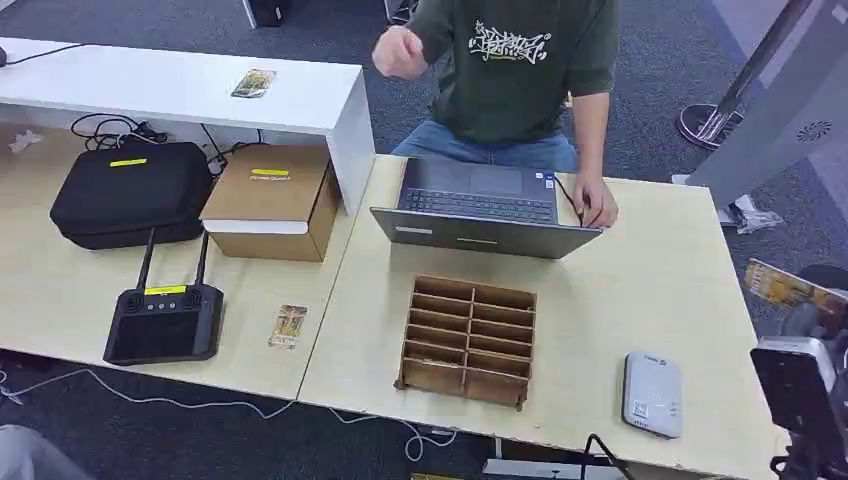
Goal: Pass the card to the sensor for recognition and then transmit it.
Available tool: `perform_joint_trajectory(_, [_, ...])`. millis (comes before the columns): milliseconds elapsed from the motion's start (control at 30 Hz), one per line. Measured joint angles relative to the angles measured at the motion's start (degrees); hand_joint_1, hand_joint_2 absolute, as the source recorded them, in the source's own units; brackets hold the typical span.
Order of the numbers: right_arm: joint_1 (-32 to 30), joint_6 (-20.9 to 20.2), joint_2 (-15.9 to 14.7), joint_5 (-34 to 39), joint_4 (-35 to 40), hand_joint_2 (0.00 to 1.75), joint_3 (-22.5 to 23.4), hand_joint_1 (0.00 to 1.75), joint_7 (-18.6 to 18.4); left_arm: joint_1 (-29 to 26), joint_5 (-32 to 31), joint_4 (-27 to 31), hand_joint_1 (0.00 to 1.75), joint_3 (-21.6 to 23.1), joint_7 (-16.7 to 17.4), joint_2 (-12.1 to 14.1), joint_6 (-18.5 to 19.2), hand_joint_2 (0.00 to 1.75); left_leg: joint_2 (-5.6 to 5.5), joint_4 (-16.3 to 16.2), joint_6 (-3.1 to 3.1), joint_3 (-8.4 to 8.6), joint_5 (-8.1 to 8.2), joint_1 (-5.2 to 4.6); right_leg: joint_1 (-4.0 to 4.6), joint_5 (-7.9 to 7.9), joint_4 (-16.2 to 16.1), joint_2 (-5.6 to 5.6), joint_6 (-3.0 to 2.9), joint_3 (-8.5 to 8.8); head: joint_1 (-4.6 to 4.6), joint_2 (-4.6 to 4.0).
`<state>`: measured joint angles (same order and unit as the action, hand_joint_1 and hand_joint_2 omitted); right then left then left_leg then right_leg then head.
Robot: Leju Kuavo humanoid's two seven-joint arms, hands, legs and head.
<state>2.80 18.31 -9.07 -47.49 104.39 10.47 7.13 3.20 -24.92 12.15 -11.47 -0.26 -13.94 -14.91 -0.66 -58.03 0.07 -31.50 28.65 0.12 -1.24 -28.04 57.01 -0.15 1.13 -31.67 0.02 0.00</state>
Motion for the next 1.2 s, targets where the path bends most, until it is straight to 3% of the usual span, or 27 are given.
perform_joint_trajectory(333, [20.0,0.5,0.0,-1.3,-18.2,1.75,-8.3,1.75,-2.8,0.3,-1.3,0.0,0.0,0.5,0.5,0.0,0.2,0.0,0.03,0.0,-0.02,0.02,-0.07,0.0,0.0,0.09,0.0,0.06,-0.01,0.01,0.0,0.0])
perform_joint_trajectory(500, [32.0,0.6,0.8,-1.8,-32.0,1.75,-11.7,1.75,-3.1,0.6,-1.5,0.0,0.0,0.6,1.0,-0.3,0.3,0.0,-0.02,-0.1,-0.01,0.01,-0.1,0.0,0.0,0.12,0.1,0.03,-0.01,-0.01,-0.02,0.0])
perform_joint_trajectory(667, [40.3,2.2,2.5,-3.7,-43.5,1.75,-14.0,1.75,-3.4,0.7,-2.1,0.0,0.0,1.3,1.5,-0.3,0.3,0.0,-0.06,-0.1,-0.01,-0.02,-0.11,0.0,0.0,0.12,0.1,-0.02,-0.01,-0.02,-0.04,0.0])
perform_joint_trajectory(1000, [49.8,3.5,5.3,-5.1,-57.1,1.75,-16.6,1.75,-2.1,0.9,-1.8,0.0,0.0,1.9,2.0,-0.4,0.2,0.0,-0.08,-0.1,0.0,-0.03,-0.11,0.0,0.0,0.12,0.1,-0.03,-0.01,-0.03,-0.02,0.0])
perform_joint_trajectory(1200, [52.2,3.5,7.1,-4.7,-60.7,1.75,-17.7,1.75,-1.5,0.9,-0.9,0.0,0.0,1.9,2.0,-0.4,0.1,0.0,-0.34,-0.1,-0.02,-0.09,-0.16,0.0,0.0,0.11,0.1,-0.29,0.0,-0.03,-0.02,0.0])
